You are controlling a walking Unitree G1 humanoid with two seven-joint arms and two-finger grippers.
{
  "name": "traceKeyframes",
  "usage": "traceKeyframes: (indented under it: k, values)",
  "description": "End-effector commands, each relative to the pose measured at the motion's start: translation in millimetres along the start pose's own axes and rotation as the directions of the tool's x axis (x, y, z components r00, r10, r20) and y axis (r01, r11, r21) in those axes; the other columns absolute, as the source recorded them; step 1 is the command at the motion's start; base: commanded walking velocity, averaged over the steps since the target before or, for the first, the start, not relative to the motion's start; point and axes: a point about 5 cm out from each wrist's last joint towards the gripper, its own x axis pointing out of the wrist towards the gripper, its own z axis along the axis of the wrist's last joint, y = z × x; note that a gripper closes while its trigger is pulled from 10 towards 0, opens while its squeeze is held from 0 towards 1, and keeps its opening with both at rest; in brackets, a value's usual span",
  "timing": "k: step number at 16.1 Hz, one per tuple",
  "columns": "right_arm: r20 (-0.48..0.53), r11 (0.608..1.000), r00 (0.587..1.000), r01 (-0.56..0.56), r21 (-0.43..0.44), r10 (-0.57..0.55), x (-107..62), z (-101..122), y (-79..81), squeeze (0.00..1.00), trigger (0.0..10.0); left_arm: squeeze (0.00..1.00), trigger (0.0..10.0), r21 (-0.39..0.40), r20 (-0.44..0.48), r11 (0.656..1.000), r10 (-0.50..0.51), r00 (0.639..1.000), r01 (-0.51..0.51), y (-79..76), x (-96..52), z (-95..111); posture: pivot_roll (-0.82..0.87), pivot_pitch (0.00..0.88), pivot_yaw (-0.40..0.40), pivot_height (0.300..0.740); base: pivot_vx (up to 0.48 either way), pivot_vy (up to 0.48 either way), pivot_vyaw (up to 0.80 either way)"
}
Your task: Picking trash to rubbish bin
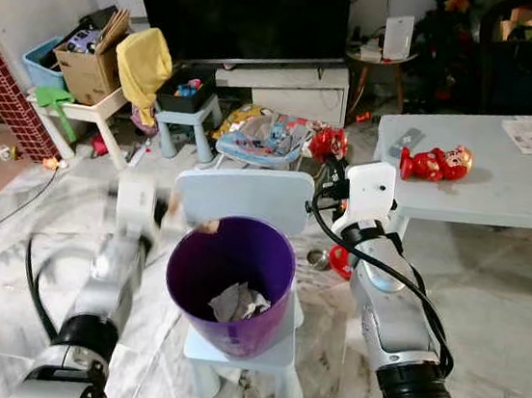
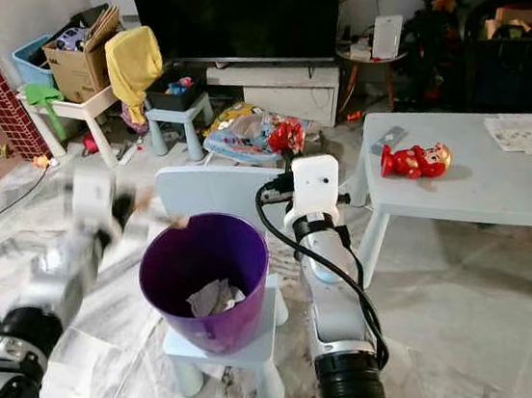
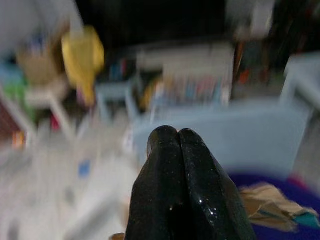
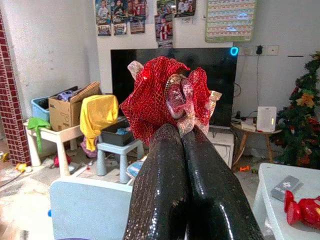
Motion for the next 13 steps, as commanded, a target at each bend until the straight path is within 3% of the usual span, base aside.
traceKeyframes:
  k: [1,4,7,9,13]
  values:
    - [0.022,1.000,1.000,-0.013,-0.007,0.013,2.0,6.1,2.7,0.00,10.0,0.00,10.0,0.003,0.089,1.000,0.002,0.996,-0.003,-3.0,0.3,21.3,-0.08,0.000,0.139,0.740,0.000,0.000,0.00]
    - [0.030,1.000,0.999,-0.028,-0.004,0.028,4.0,7.8,7.8,0.00,10.0,0.00,10.0,-0.009,0.163,1.000,-0.007,0.987,0.009,-10.6,-0.8,39.8,-0.08,0.000,0.134,0.740,0.000,0.000,0.53]
    - [0.038,0.999,0.999,-0.038,0.003,0.038,5.2,9.6,10.3,0.00,10.0,0.00,10.0,-0.026,0.179,1.000,-0.007,0.984,0.012,-13.9,-1.1,48.2,-0.08,0.000,0.132,0.740,0.000,0.000,0.72]
    - [0.039,0.999,0.999,-0.034,-0.001,0.034,5.9,10.1,6.3,0.00,10.0,0.00,10.0,-0.026,0.149,1.000,0.007,0.989,-0.003,-12.3,-1.2,48.2,-0.08,0.000,0.131,0.740,0.000,0.000,0.00]
    - [0.041,0.999,0.999,-0.034,-0.002,0.034,6.1,10.5,6.7,0.00,10.0,0.00,10.0,-0.040,0.120,0.999,0.008,0.993,-0.003,-13.6,-2.7,44.6,-0.08,0.000,0.131,0.740,0.284,0.000,0.00]
